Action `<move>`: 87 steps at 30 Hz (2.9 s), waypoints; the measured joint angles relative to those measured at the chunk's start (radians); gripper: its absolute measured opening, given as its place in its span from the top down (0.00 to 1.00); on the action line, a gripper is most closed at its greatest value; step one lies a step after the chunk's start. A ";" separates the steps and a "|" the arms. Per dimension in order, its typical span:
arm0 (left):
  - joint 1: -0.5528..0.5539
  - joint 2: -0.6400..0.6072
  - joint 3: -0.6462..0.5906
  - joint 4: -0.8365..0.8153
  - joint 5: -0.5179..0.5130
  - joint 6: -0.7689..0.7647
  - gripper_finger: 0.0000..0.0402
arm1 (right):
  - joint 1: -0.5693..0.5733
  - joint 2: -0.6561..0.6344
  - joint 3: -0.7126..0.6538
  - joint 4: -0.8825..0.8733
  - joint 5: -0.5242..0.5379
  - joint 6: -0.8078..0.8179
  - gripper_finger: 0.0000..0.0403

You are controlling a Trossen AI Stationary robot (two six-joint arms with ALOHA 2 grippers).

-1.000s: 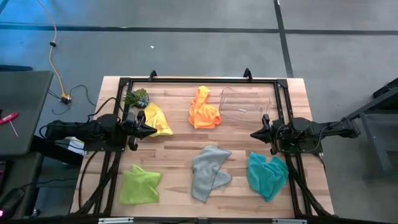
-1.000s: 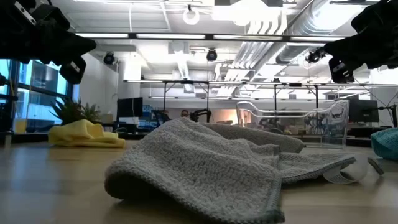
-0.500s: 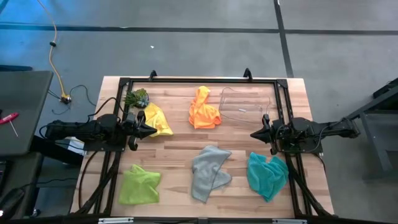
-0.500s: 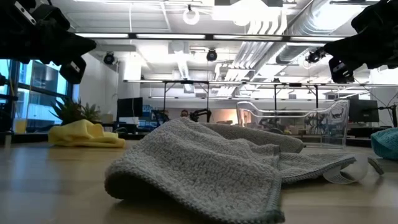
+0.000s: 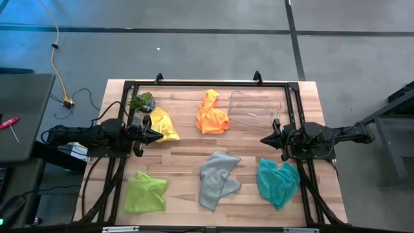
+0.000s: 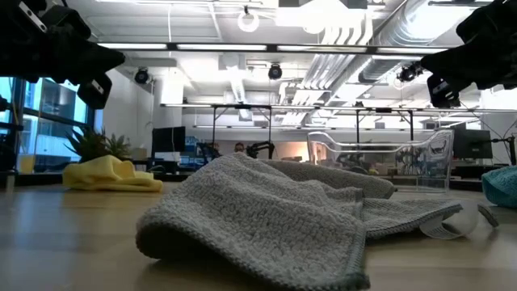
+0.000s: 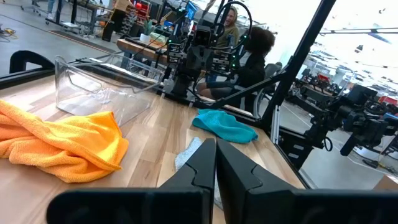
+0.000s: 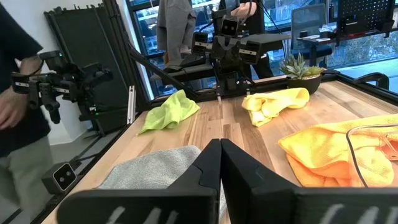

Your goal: Fold microfiber towels

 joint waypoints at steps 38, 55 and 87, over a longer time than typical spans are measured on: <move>0.000 0.000 0.000 0.000 0.000 0.000 0.99 | 0.000 0.000 0.000 0.024 0.000 0.019 1.00; 0.000 0.000 0.000 0.000 0.000 0.000 0.99 | 0.013 0.288 0.200 0.217 0.052 0.291 0.95; 0.000 0.000 0.000 0.203 -0.019 -0.070 0.99 | 0.070 1.234 0.413 0.009 -0.003 1.292 0.33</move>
